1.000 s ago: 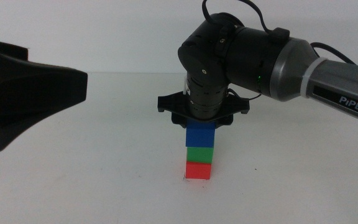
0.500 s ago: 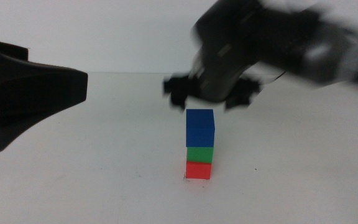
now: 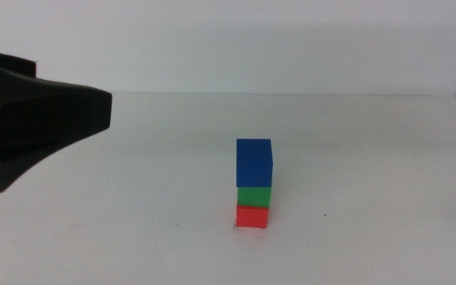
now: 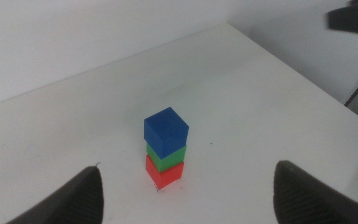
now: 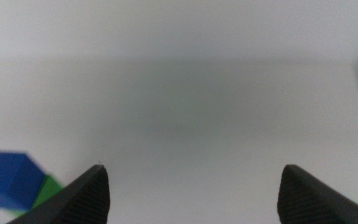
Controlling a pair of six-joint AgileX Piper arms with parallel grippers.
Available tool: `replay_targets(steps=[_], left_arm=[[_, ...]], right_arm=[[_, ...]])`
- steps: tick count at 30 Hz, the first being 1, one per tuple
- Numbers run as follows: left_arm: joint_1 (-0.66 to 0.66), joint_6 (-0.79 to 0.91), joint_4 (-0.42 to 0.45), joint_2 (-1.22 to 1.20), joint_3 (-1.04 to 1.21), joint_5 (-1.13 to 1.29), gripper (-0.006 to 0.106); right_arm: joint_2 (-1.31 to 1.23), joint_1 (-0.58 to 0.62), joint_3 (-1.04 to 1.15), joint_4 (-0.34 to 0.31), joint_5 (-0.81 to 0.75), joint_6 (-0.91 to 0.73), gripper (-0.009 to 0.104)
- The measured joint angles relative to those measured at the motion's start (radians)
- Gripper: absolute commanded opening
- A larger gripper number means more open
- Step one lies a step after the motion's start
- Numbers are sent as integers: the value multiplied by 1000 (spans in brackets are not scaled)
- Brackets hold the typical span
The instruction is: Stack red cubes first, then green, then blue cubes in a specific spot.
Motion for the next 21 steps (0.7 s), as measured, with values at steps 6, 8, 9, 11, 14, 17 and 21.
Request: replay_targets(steps=[6, 8, 9, 11, 14, 17, 21], left_arm=[[0, 0, 0, 0, 0, 0, 94], [0, 0, 0, 0, 0, 0, 94], [0, 0, 0, 0, 0, 0, 94], [0, 0, 0, 0, 0, 0, 94], [0, 0, 0, 0, 0, 0, 94], [0, 0, 3, -2, 8, -7, 94], [37, 0, 3, -22, 94, -77, 94]], right_arm=[[-120, -167, 123, 185, -102, -192, 93], [-122, -178, 127, 207, -107, -211, 93], [-122, -178, 127, 210, -109, -214, 93], [-124, -178, 127, 219, -109, -216, 93], [-124, -178, 127, 226, -109, -218, 93], [-124, -178, 127, 228, -109, -218, 93], [-128, -178, 145, 228, -137, -218, 93]])
